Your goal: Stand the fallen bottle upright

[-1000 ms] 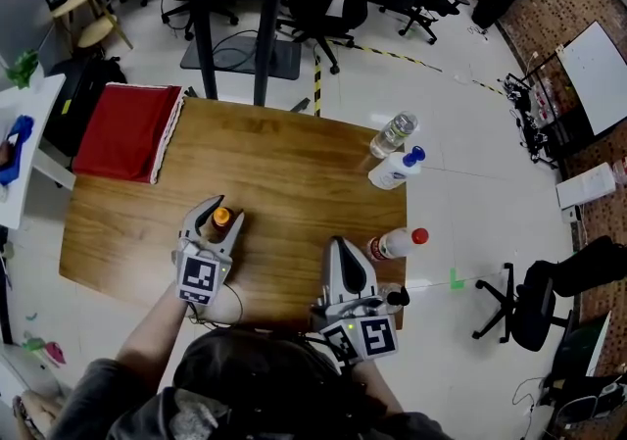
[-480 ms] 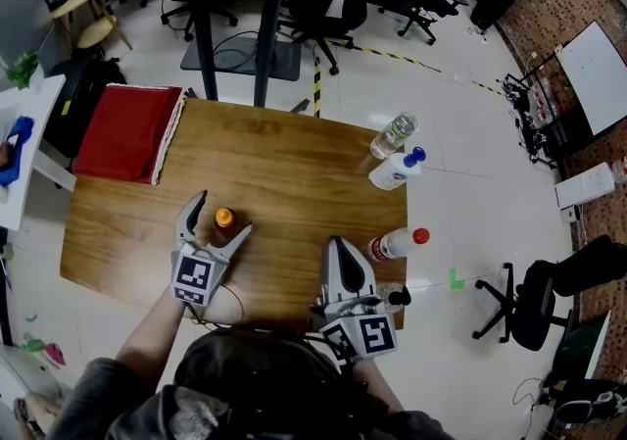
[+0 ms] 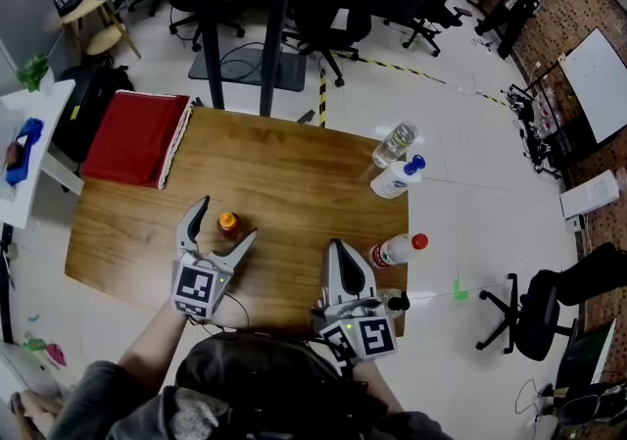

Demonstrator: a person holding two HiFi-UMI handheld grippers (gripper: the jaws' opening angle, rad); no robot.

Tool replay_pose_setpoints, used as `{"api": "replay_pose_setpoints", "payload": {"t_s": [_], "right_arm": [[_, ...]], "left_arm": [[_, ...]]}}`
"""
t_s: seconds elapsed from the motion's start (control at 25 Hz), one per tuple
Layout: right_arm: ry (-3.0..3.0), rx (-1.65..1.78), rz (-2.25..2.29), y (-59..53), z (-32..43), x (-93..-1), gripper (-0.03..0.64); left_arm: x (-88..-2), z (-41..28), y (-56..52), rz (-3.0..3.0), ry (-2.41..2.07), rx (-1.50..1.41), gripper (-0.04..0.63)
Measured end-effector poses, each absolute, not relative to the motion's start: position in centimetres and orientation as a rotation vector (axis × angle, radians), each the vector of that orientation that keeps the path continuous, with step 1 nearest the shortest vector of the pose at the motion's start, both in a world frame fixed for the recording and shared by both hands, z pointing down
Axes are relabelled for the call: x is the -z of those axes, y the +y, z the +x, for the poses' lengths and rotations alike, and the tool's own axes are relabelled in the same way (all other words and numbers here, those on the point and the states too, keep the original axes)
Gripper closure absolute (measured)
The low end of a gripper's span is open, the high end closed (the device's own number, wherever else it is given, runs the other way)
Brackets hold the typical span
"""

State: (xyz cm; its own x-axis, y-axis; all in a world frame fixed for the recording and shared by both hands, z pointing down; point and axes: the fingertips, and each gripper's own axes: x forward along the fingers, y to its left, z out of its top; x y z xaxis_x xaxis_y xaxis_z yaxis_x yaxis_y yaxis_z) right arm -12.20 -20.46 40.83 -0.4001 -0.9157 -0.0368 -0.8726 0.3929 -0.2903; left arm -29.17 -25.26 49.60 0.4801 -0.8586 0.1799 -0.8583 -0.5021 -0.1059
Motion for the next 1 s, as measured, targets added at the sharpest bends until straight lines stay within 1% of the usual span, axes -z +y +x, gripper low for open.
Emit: {"api": "replay_pose_setpoints", "payload": {"t_s": [0.2, 0.32, 0.44, 0.48, 0.52, 0.56, 0.64, 0.68, 0.84, 0.92, 1.0], "right_arm": [[2.453, 0.300, -1.573, -19.8, -11.3, -39.8, 0.604], [2.452, 0.284, -1.560, -19.2, -11.0, -39.1, 0.604], [2.448, 0.287, -1.545, -18.4, -10.9, -38.7, 0.604], [2.447, 0.288, -1.538, -18.1, -10.9, -38.6, 0.604], [2.447, 0.289, -1.532, -17.9, -10.8, -38.5, 0.604], [2.447, 0.289, -1.526, -17.6, -10.7, -38.4, 0.604], [2.450, 0.287, -1.516, -17.2, -10.5, -38.3, 0.604], [2.451, 0.286, -1.512, -16.9, -10.3, -38.3, 0.604], [2.458, 0.291, -1.495, -16.2, -10.1, -38.3, 0.604], [2.444, 0.300, -1.466, -15.8, -10.1, -38.1, 0.604], [2.426, 0.311, -1.441, -15.5, -10.1, -37.9, 0.604]], "left_arm": [[-45.5, -28.7, -23.7, -2.678, 1.628, 0.208, 0.143], [-42.6, -29.0, -22.8, -2.584, 1.641, 0.133, 0.173], [-40.7, -29.1, -21.5, -2.505, 1.649, 0.085, 0.177], [-40.4, -29.1, -21.0, -2.491, 1.661, 0.080, 0.239], [-40.2, -29.1, -20.6, -2.482, 1.678, 0.075, 0.354], [-40.1, -29.0, -20.2, -2.478, 1.692, 0.072, 0.383], [-40.1, -28.9, -19.5, -2.475, 1.711, 0.070, 0.384], [-40.2, -28.9, -19.2, -2.472, 1.720, 0.071, 0.400], [-40.5, -28.8, -18.1, -2.455, 1.759, 0.090, 0.487], [-40.9, -29.0, -17.7, -2.453, 1.783, 0.108, 0.517], [-41.4, -29.3, -17.3, -2.455, 1.801, 0.115, 0.565]]}}
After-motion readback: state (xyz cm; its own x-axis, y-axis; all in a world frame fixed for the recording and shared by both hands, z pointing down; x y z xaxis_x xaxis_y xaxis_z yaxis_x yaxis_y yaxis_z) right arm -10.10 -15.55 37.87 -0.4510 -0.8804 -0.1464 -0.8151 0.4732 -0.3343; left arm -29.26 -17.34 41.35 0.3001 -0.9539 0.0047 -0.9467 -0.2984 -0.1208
